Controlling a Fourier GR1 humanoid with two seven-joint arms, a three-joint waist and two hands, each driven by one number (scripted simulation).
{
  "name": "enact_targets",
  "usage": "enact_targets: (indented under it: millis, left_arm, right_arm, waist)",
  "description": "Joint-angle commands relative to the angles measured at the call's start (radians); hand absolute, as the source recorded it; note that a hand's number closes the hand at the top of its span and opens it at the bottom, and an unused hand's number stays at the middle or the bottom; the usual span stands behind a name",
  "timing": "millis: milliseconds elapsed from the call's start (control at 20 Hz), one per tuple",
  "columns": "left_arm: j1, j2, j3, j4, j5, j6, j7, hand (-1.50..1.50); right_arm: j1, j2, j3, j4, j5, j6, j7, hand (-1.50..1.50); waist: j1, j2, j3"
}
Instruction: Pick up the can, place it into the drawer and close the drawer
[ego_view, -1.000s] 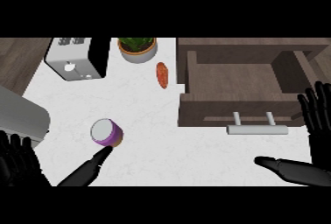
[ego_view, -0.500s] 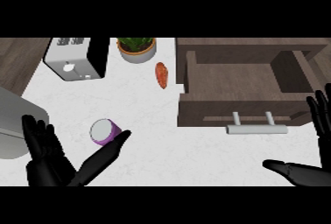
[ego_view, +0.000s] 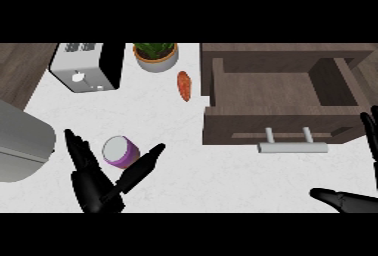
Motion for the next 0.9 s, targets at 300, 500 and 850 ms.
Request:
enact_targets:
  millis: [300, 500, 850]
  left_arm:
    - [0.008, 0.000, 0.000, 0.195, 0.352, 0.159, -0.345, -1.50]
    - [-0.011, 0.000, 0.029, 0.277, 0.525, 0.195, -0.498, -1.50]
    - [0.036, -0.001, 0.174, 0.358, 0.884, 0.007, -0.851, -1.50]
  right_arm:
    - [0.058, -0.011, -0.042, -0.129, -0.052, 0.026, 0.098, -1.50]
    - [0.070, 0.012, -0.038, -0.077, -0.014, 0.033, 0.016, -1.50]
    - [0.047, -0.032, -0.098, -0.118, -0.087, 0.061, 0.089, -1.50]
  waist:
    - [0.000, -0.001, 0.000]
    - [0.001, 0.000, -0.001]
    - [0.003, -0.001, -0.002]
